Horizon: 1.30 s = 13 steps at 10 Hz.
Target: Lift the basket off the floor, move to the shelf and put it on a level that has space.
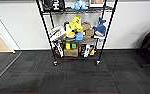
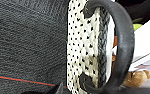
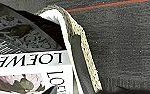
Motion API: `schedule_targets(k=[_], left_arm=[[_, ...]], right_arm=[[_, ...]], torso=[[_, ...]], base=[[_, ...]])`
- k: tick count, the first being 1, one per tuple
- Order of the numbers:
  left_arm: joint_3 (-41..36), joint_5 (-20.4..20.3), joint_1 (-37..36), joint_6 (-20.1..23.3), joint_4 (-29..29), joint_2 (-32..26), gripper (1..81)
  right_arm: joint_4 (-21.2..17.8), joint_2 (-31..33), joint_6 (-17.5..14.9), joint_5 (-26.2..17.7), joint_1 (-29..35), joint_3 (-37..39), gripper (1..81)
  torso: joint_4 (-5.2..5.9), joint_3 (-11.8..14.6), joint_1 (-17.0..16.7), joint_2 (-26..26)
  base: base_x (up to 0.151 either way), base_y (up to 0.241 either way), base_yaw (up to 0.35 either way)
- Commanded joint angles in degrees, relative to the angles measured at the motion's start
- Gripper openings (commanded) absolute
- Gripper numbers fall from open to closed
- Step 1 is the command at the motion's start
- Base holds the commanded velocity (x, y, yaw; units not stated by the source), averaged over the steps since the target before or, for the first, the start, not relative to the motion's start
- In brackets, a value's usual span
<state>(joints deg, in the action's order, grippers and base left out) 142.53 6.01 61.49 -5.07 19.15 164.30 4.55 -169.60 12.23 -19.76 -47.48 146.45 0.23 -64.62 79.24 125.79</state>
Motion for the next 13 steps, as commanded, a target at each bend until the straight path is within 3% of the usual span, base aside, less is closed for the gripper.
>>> schedule_targets(k=[1, 6, 12, 13], left_arm=[[-0.3, 2.3, -4.7, -0.2, 0.4, -0.4, 81.1], [-0.6, -3.1, -4.9, -0.2, 0.0, 0.6, 81.1], [-4.9, -3.2, -4.9, -0.1, -0.3, -1.2, 81.1], [-6.8, -3.9, -4.9, 0.0, -0.3, -2.3, 81.1]], right_arm=[[-0.2, -1.0, 0.0, 0.2, 4.9, -0.2, 81.1], [-0.2, -1.7, 0.2, 3.8, 3.0, 0.9, 81.1], [-0.3, -1.6, 0.5, 4.5, 2.3, 1.2, 81.1], [-0.3, -1.7, 0.4, 4.5, 2.3, 1.2, 1.0]], torso=[[0.00, 0.0, 0.0, 0.0], [0.00, 0.0, 0.0, 0.0], [0.00, 0.0, 0.0, 0.0], [0.00, 0.0, 0.0, 0.0]], base=[[0.000, 0.000, 0.000], [0.000, 0.000, 0.000], [0.000, 0.000, 0.000], [0.000, 0.000, 0.000]])
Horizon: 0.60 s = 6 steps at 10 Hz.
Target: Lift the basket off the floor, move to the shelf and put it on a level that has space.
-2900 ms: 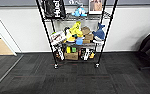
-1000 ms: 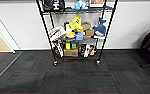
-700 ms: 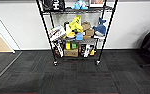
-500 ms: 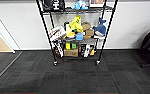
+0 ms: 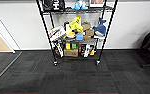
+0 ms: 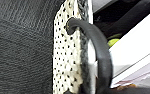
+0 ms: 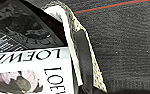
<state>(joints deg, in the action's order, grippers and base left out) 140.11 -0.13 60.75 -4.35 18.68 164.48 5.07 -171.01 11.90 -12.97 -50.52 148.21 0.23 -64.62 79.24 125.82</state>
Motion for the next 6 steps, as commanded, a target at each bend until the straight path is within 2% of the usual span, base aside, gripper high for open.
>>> schedule_targets(k=[1, 6], left_arm=[[-5.6, 1.5, -4.2, -0.8, 0.2, -3.2, 1.0], [-6.9, 2.2, -4.2, -0.9, 0.7, -3.8, 1.0]], right_arm=[[-0.9, -0.4, 0.8, -2.3, 5.5, -0.6, 1.0], [-1.5, -0.2, 1.3, -2.3, 5.3, -0.7, 1.0]], torso=[[0.00, 0.0, 0.0, 0.0], [0.00, 0.0, 0.0, 0.0]], base=[[0.000, 0.000, 0.000], [0.000, 0.000, 0.000]])
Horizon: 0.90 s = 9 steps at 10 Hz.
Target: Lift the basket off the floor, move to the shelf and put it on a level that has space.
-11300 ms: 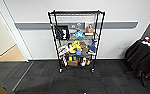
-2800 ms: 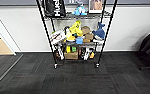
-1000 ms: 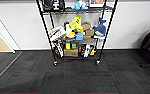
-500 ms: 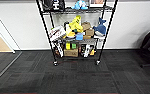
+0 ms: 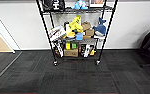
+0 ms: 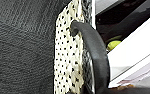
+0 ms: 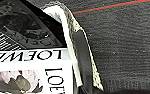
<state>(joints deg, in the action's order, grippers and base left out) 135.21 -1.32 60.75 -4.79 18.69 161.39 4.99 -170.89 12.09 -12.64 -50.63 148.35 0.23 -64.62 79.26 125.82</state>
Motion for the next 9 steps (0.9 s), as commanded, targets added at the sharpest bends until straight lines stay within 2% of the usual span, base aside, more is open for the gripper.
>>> schedule_targets(k=[1, 3, 5, 6, 8, 9], left_arm=[[-1.9, 4.0, -4.1, -0.5, 0.7, -0.7, 1.0], [-3.0, 5.3, -4.2, -0.4, 0.0, -1.5, 1.0], [-6.2, 5.3, -4.4, -0.2, 0.0, -3.3, 1.0], [-7.4, 5.4, -4.4, 0.0, -0.1, -4.1, 1.0], [-8.4, 5.3, -4.4, 0.0, -2.0, -5.0, 1.0], [-8.4, 5.3, -4.4, 0.0, -2.0, -5.1, 1.0]], right_arm=[[-1.6, 0.0, 1.1, -2.6, 5.2, -1.0, 1.0], [-7.2, 1.3, 1.1, 0.2, 3.8, -2.2, 1.0], [-10.7, 2.8, 1.1, 0.3, 3.1, -3.8, 1.0], [-12.6, 4.0, 1.1, 0.8, 2.7, -5.2, 1.0], [-16.4, 7.5, 1.1, 4.5, 1.4, -9.7, 1.0], [-17.0, 8.9, 1.1, 5.3, 1.0, -12.1, 1.0]], torso=[[0.00, 0.0, 0.0, 0.0], [0.00, 0.0, 0.0, 0.0], [0.00, 0.0, 0.0, 0.0], [0.00, 0.0, -3.7, -5.7], [0.00, 0.0, -4.1, -6.5], [0.00, 0.0, -5.1, -8.0]], base=[[0.000, 0.000, 0.000], [0.000, 0.000, 0.000], [0.000, 0.000, 0.000], [0.000, 0.000, 0.000], [0.000, 0.000, 0.000], [0.000, 0.000, 0.000]])
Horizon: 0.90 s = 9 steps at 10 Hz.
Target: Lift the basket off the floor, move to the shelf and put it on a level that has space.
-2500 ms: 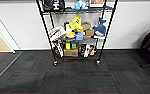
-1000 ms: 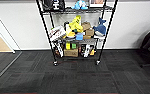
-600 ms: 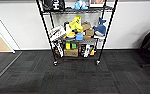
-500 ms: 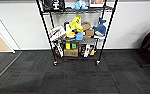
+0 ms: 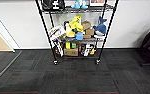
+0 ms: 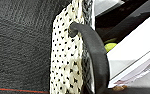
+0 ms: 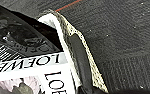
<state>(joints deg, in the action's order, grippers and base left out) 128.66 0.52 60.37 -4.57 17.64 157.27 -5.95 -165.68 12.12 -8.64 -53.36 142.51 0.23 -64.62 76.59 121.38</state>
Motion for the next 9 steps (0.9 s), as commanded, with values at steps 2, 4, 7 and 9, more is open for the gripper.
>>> schedule_targets(k=[2, 4, 7, 9], left_arm=[[-2.4, 3.6, -4.7, -0.3, -0.9, -1.2, 1.0], [-3.1, 5.1, -5.6, -0.3, -1.0, -1.7, 1.0], [-3.2, 7.0, -6.6, -0.2, -1.1, -2.0, 1.0], [-5.3, 7.6, -6.6, -0.2, -1.1, -3.4, 1.0]], right_arm=[[-6.4, 6.0, 1.2, 2.1, 3.0, -9.7, 1.0], [-7.9, 8.3, 1.2, 4.2, 1.9, -12.5, 1.0], [-8.6, 11.0, 1.2, 6.8, 0.2, -16.5, 1.0], [-9.3, 12.0, 1.2, 7.9, -0.5, -18.6, 1.0]], torso=[[0.00, 0.0, -4.8, -7.5], [0.00, 0.0, -7.3, -11.4], [0.00, 2.6, -10.9, -17.2], [0.00, 3.7, -13.4, -21.0]], base=[[0.000, 0.000, 0.000], [0.000, 0.000, 0.000], [0.000, 0.000, 0.000], [0.000, 0.000, 0.000]])
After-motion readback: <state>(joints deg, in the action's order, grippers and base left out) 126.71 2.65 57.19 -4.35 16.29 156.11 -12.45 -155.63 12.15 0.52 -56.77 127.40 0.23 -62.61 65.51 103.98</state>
